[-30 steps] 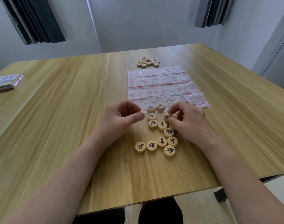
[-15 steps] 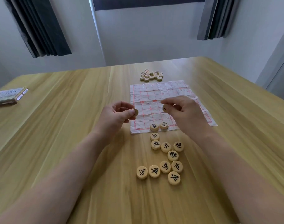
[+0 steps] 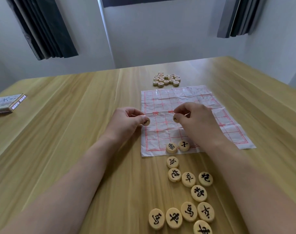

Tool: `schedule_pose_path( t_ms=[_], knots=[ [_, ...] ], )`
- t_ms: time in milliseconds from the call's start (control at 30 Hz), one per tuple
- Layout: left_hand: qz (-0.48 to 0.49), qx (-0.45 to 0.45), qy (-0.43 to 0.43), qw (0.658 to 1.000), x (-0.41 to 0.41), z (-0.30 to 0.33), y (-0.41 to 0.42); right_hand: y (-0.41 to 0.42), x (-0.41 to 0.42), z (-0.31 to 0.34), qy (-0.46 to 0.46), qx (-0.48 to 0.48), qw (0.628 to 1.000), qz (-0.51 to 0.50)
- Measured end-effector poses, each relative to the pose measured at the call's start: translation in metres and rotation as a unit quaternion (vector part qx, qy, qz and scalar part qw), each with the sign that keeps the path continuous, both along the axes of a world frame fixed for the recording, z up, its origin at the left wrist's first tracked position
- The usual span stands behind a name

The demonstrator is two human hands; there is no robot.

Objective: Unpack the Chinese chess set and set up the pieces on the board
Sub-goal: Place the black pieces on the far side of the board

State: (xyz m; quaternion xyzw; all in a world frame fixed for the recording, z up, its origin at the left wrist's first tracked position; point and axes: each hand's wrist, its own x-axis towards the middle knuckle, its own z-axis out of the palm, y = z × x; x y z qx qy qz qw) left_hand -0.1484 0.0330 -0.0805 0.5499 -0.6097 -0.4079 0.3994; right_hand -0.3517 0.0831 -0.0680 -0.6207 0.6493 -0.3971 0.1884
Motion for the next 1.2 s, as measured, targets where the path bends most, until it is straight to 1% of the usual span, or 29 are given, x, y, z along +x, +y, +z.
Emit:
schedule_pose_path(
  t_ms=[167, 433, 567, 733, 833, 900, 1067, 1133, 1200],
  knots=[
    [0.009, 0.007, 0.002, 1.000, 0.000, -0.001, -0.004, 0.000, -0.002, 0.001, 0.025, -0.010, 1.000, -0.007],
    [0.010, 0.003, -0.015, 1.000, -0.002, 0.003, 0.002, 0.003, -0.004, 0.001, 0.017, -0.020, 1.000, -0.014],
    [-0.002, -0.011, -0.054, 0.998, -0.003, -0.004, -0.001, 0.004, -0.004, 0.001, 0.021, -0.017, 1.000, -0.014],
    [0.025, -0.059, -0.155, 0.986, -0.007, 0.002, 0.005, 0.003, -0.005, -0.001, 0.022, -0.008, 1.000, -0.018],
    [0.031, -0.087, -0.193, 0.977, -0.009, 0.002, 0.006, 0.003, -0.006, -0.001, 0.023, -0.012, 0.999, -0.020],
    [0.032, -0.092, -0.189, 0.977, -0.009, 0.002, 0.006, 0.003, -0.006, -0.001, 0.022, -0.017, 0.999, -0.021],
    [0.074, -0.101, -0.094, 0.988, -0.006, 0.001, 0.008, 0.001, -0.018, 0.001, -0.008, -0.046, 0.998, -0.051],
    [0.076, -0.114, -0.089, 0.987, -0.009, 0.005, 0.011, 0.000, -0.028, 0.003, -0.031, -0.057, 0.995, -0.071],
    [0.064, -0.146, -0.120, 0.980, -0.020, 0.011, 0.016, 0.001, -0.042, 0.005, -0.055, -0.061, 0.992, -0.099]
  ],
)
